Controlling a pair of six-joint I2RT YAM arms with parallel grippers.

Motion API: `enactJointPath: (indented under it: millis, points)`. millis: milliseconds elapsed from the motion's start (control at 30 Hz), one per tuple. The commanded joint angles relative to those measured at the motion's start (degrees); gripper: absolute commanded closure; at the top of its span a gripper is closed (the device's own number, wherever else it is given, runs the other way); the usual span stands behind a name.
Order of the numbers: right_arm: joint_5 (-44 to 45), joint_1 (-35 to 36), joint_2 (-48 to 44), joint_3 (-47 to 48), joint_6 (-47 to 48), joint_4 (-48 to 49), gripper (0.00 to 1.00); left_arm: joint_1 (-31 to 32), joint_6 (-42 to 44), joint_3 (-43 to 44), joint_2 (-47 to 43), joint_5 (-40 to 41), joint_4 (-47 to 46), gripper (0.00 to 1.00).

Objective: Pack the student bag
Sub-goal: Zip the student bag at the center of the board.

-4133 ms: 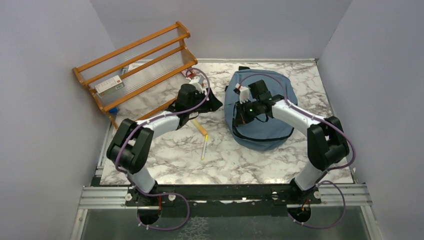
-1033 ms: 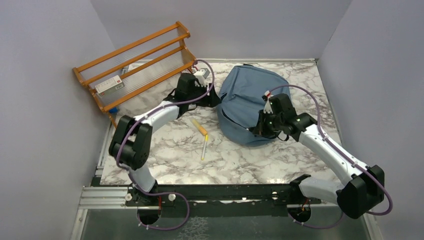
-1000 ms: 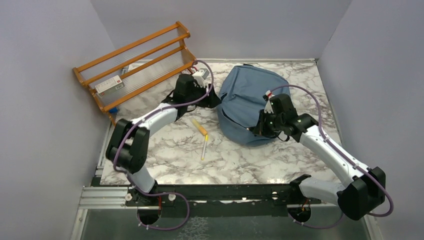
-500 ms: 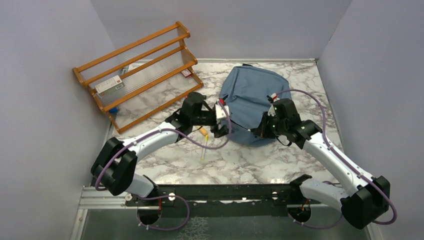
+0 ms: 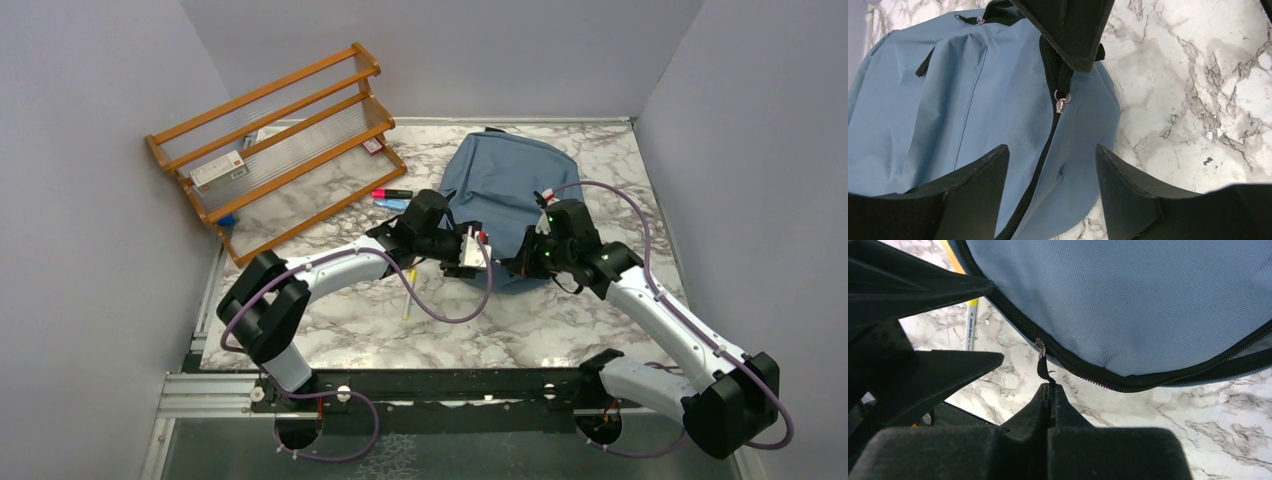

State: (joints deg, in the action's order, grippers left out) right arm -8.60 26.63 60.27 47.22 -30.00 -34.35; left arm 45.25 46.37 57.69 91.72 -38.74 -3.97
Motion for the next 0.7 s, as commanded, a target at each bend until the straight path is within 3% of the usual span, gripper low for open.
enactJointPath:
  millis: [0,233,367,533,667]
  points:
    - [-0.49,0.26,-1.55,-0.40,-0.32,1.24,1.00,0.93,2.87,3.29,3.11,1.48,2.11,0.39]
    - [0.43,0.26,-1.91,-0.47,-0.70,1.33,1.00,2.61,3.47,4.93,6.72,1.34,3.87,0.58]
    - [2.14,0.26,-3.10,-0.89,-1.32,1.64,1.00,3.17,5.61,5.24,7.65,2.28,9.59,0.72]
    - [4.57,0.26,-4.84,-1.31,-2.50,1.57,0.99,3.19,6.71,5.15,7.48,4.38,13.16,0.98]
    - [9.88,0.26,-7.33,-1.96,-4.41,0.58,0.99,3.18,6.46,4.57,6.24,6.61,14.32,1.00]
